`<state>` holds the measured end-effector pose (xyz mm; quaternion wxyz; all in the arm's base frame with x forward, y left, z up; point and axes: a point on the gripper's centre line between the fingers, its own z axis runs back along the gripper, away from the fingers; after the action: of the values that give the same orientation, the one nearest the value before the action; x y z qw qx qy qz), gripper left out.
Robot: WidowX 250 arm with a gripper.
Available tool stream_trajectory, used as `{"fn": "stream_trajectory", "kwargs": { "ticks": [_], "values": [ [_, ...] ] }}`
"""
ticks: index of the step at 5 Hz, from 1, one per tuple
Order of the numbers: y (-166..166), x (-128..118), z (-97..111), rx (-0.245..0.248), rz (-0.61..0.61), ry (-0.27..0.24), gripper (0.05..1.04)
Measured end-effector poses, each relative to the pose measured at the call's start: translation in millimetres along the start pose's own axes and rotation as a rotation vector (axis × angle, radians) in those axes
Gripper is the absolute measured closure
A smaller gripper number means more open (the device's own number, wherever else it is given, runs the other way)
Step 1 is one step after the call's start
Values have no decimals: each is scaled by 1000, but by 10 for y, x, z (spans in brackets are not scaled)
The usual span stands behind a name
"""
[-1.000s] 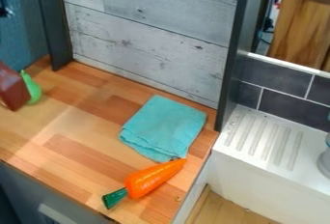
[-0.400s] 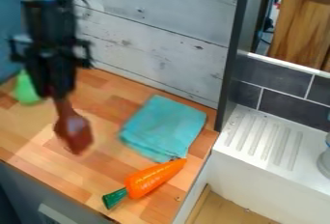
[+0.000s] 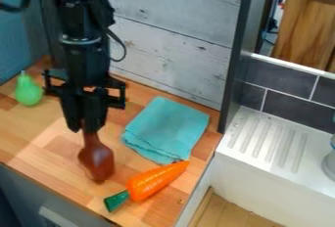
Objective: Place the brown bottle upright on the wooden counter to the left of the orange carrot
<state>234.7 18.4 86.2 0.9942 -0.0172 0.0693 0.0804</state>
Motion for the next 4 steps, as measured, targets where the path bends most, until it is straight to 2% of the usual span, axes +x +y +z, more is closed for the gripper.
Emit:
{"fn": "stream_trajectory", "kwargs": {
  "ticks": [1,2,3,4],
  "values": [
    [2,-38,-32,6,4,-6,771],
    [9,-56,-32,8,11,3,715],
    [64,-143,139,-59,27,3,411],
    [238,-92,569,-169,67,-85,124]
  ]
}}
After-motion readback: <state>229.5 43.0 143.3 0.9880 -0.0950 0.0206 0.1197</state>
